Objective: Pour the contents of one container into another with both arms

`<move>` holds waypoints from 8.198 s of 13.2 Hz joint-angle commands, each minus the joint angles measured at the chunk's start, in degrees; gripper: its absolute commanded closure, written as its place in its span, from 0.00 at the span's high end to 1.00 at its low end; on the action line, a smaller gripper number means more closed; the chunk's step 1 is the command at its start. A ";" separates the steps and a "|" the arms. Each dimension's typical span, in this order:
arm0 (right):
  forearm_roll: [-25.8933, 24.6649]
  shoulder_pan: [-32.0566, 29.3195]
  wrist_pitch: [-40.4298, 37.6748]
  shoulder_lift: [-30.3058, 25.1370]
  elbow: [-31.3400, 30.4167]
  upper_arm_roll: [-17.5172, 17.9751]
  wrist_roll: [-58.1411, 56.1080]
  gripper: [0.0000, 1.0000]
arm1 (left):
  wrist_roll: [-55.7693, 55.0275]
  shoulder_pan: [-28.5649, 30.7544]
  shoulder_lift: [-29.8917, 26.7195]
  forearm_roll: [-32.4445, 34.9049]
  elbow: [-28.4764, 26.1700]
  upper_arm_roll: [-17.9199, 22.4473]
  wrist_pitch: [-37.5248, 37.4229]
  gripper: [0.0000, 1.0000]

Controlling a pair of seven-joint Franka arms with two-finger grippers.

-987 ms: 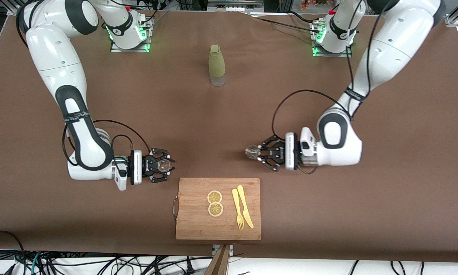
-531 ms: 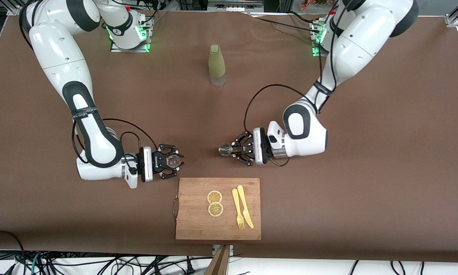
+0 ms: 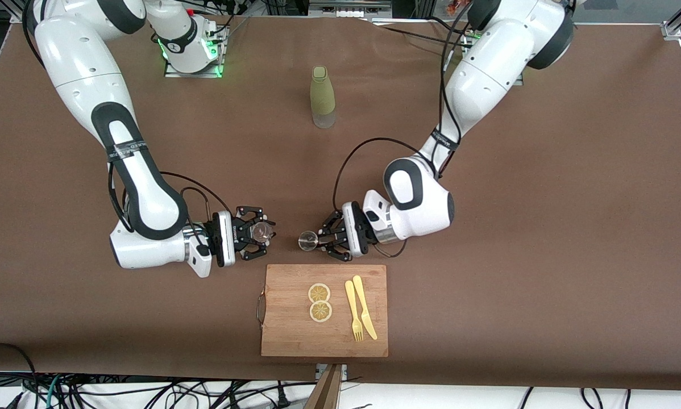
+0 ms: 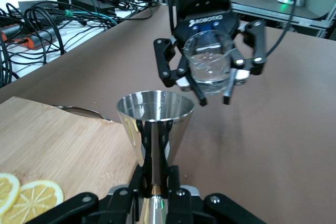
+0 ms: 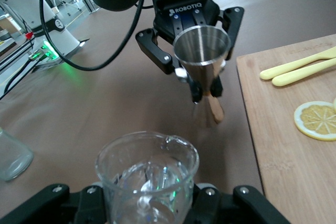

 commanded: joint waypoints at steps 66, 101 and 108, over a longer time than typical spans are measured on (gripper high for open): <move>13.27 -15.79 -16.37 3.74 -5.68 -11.27 -44.61 0.31 | 21.15 16.14 -6.27 0.15 -7.57 18.03 -57.18 0.00; -9.98 -3.78 -20.16 -15.82 5.74 -28.50 40.72 1.00 | 41.04 29.14 5.68 -4.49 -6.18 46.11 -75.24 1.00; -37.31 0.63 -23.31 -31.90 -0.65 -19.03 85.03 1.00 | 31.75 28.89 -14.59 19.02 -9.16 43.13 -61.73 1.00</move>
